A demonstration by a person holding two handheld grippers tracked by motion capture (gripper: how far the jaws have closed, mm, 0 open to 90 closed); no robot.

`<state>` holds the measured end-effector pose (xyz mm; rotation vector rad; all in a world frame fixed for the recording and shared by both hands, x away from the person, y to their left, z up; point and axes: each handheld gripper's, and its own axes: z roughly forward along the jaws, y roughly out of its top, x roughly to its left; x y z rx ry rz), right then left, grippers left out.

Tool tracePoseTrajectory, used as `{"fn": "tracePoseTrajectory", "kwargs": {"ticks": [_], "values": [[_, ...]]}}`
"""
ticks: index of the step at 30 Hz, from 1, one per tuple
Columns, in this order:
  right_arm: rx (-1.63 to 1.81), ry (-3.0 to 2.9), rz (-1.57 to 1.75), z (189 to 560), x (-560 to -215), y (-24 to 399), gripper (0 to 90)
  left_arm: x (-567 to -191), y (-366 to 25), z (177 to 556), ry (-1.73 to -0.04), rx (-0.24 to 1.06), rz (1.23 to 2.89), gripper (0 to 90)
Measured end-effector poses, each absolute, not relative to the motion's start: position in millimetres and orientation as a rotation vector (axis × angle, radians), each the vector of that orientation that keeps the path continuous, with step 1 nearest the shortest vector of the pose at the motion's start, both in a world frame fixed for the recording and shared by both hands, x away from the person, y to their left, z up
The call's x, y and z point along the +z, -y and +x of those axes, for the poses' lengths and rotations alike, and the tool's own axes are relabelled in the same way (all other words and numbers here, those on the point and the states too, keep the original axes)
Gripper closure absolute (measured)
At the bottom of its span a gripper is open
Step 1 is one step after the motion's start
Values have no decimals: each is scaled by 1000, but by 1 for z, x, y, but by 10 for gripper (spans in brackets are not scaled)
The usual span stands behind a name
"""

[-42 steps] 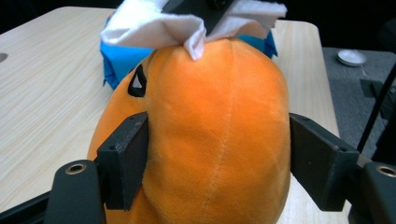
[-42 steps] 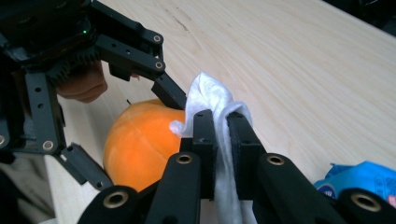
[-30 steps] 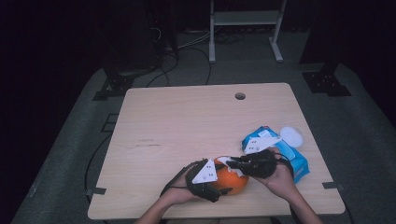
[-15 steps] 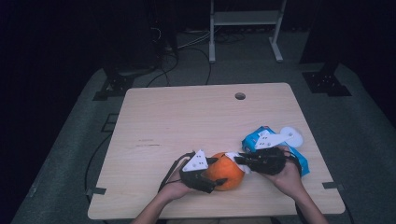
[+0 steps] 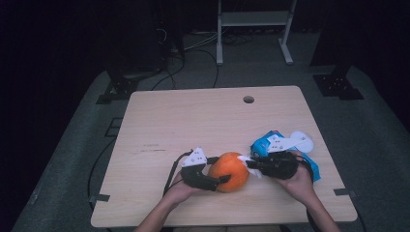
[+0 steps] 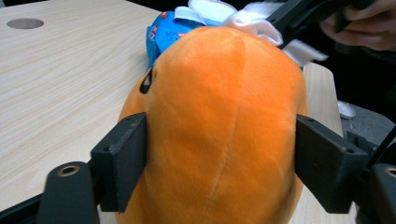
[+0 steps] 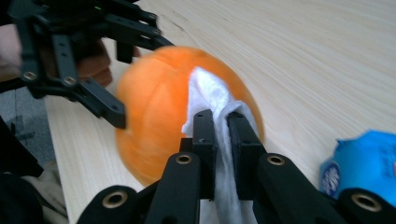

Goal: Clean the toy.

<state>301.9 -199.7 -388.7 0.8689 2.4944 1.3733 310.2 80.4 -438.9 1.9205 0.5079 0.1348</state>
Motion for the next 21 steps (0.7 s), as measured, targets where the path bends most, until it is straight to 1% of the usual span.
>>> {"fn": "tracePoseTrajectory", "kwargs": {"ticks": [5, 8, 12, 14, 16, 17, 21], "values": [[1396, -2508, 763, 291, -379, 180, 823, -439, -75, 307, -491, 146, 1929, 208], [1368, -2512, 739, 291, -379, 178, 820, -437, -77, 307, -446, 146, 1941, 165], [1398, -2504, 788, 296, -382, 188, 820, -441, -82, 314, -430, 135, 1936, 84], [1406, -2500, 799, 297, -383, 191, 820, -448, -80, 316, -426, 124, 1939, 55], [1406, -2502, 808, 298, -384, 191, 820, -450, -79, 317, -412, 122, 1947, 46], [1403, -2499, 804, 297, -384, 191, 820, -450, -77, 316, -408, 119, 1950, 65], [1413, -2476, 802, 293, -380, 189, 820, -437, -78, 309, -391, 173, 1960, 254]]}}
